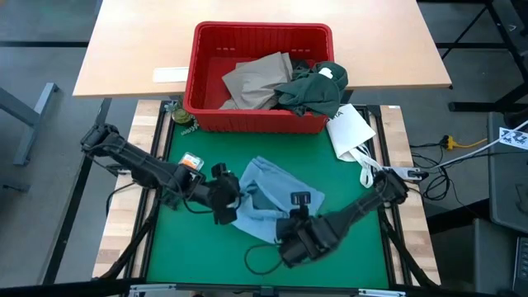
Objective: Fold Laundry from Bin
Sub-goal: Fold the blue pants
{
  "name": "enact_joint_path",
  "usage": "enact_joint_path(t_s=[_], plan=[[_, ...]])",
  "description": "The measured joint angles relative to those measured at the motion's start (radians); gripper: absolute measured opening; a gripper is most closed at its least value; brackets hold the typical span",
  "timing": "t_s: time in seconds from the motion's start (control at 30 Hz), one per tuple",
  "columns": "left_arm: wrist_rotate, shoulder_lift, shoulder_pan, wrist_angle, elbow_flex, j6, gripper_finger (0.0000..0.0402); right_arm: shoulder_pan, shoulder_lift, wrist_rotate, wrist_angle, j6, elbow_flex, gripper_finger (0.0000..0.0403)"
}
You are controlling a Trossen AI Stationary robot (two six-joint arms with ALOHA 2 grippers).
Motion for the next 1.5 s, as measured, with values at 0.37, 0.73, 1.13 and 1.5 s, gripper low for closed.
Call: enact_joint_path(t_s=[0.37, 0.73, 1.13, 1.5], plan=[[-0.015, 0.002, 0.106, -0.005, 0.0, 0.081, 0.0022, -0.089, 0.0, -0.031, 0.0, -0.113, 0.0, 0.004], [-0.015, 0.002, 0.172, -0.001, 0.0, 0.128, 0.0022, -0.149, -0.083, -0.061, 0.01, -0.164, -0.168, 0.004], [-0.021, 0.08, 0.308, 0.147, 0.0, 0.224, 0.0022, -0.243, -0.216, 0.013, 0.014, -0.05, -0.564, 0.004], [-0.012, 0.242, 0.46, 0.205, 0.0, 0.263, 0.0022, -0.362, -0.217, 0.124, 0.087, -0.051, -0.729, 0.004]])
